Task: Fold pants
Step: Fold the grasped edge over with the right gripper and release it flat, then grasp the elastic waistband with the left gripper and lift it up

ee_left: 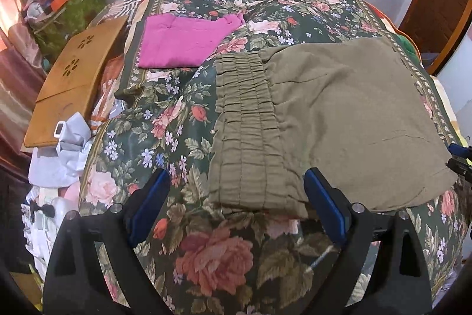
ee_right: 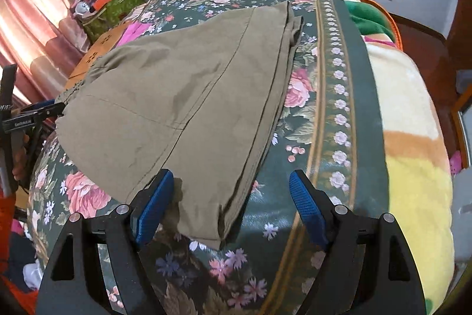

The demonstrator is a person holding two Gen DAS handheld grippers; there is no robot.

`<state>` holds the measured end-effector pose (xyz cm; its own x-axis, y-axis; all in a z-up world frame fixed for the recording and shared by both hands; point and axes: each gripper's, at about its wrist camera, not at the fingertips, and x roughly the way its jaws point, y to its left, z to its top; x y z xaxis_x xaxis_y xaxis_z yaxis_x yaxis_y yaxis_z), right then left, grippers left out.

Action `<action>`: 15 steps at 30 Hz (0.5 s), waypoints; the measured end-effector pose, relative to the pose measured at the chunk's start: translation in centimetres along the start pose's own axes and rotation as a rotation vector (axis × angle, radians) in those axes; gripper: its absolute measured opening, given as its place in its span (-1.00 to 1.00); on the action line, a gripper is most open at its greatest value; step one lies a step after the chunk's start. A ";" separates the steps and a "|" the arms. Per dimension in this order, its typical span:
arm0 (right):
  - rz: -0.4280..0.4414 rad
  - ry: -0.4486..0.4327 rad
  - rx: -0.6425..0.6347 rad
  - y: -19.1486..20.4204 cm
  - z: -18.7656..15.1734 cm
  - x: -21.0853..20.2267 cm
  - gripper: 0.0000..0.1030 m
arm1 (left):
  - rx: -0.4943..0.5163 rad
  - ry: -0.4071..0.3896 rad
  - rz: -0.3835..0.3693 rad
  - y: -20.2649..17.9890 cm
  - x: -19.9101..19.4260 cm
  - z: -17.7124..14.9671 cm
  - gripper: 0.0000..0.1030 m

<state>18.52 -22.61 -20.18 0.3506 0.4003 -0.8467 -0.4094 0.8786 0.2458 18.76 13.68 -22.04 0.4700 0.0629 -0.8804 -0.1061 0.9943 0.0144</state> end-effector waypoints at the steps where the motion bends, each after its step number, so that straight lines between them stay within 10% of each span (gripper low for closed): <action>1: -0.008 -0.002 -0.005 0.0 0.0 -0.2 0.51 | -0.007 0.000 0.007 0.1 -0.2 0.0 0.80; 8: -0.045 -0.113 -0.072 2.0 1.5 -2.9 0.51 | -0.085 -0.064 0.019 0.8 -3.6 0.1 0.80; 15: 0.028 -0.218 -0.132 5.8 3.4 -4.1 0.51 | -0.191 -0.084 -0.125 0.6 -5.5 -0.3 0.80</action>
<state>17.54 -18.27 -13.68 0.5051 0.4831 -0.7151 -0.5226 0.8307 0.1920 15.89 13.94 -17.34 0.5606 -0.0452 -0.8269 -0.2023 0.9608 -0.1896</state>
